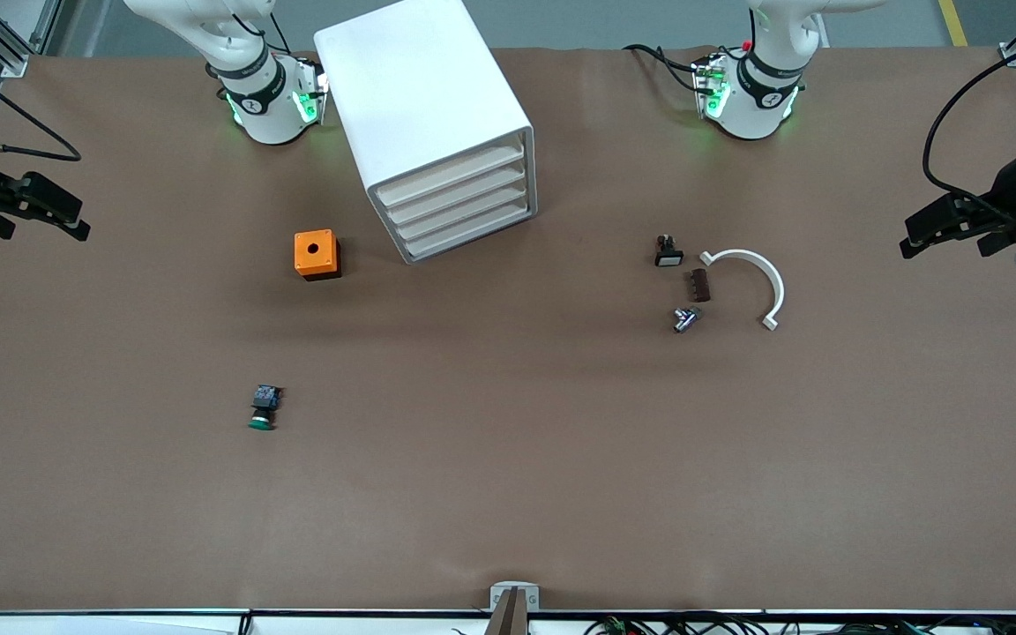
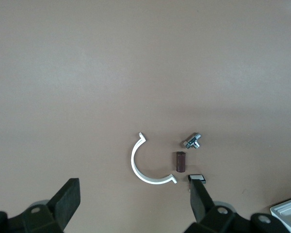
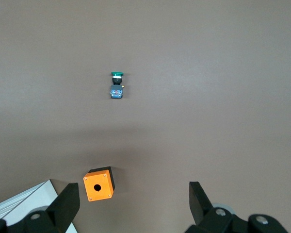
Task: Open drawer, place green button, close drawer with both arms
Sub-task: 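Reach the right gripper to the green button while the left gripper reaches the drawer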
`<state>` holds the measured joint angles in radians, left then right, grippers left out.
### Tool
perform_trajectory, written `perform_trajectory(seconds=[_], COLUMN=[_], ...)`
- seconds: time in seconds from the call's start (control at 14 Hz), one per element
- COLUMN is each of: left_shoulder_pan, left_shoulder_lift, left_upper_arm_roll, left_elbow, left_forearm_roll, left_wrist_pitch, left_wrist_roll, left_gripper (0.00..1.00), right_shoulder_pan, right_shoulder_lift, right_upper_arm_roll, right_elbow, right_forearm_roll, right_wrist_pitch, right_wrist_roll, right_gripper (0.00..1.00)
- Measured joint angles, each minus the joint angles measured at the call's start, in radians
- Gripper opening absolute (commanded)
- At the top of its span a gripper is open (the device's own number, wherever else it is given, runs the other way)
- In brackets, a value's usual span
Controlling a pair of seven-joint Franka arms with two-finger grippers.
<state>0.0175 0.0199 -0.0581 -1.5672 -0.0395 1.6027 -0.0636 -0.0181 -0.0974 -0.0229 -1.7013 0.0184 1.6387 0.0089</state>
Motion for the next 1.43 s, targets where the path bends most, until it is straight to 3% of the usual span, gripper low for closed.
perform_trajectory(seconds=[0.57,1.08,1.43], left_shoulder_pan=[0.003,0.022,-0.039], left_shoulder_lift=[-0.007,-0.011,0.044], left_upper_arm_roll=[0.0,-0.008,-0.091], left_elbow=[0.001,-0.007,-0.008], left_forearm_roll=[-0.015,-0.333,-0.477], left_wrist_pitch=[-0.039,-0.115,-0.113], left_wrist_roll=[0.0,-0.02,-0.272], left_gripper=[1.0,1.0,1.0], right_shoulder_pan=[0.0,0.0,0.0], right_shoulder_lift=[0.0,0.0,0.008], right_upper_arm_roll=[0.001,0.002,-0.002], right_elbow=[0.0,0.004,0.007], right_forearm_roll=[0.0,0.0,-0.003], right_wrist_pitch=[0.0,0.001,0.002], right_wrist_roll=[0.0,0.0,0.0], right_gripper=[1.0,1.0,1.0])
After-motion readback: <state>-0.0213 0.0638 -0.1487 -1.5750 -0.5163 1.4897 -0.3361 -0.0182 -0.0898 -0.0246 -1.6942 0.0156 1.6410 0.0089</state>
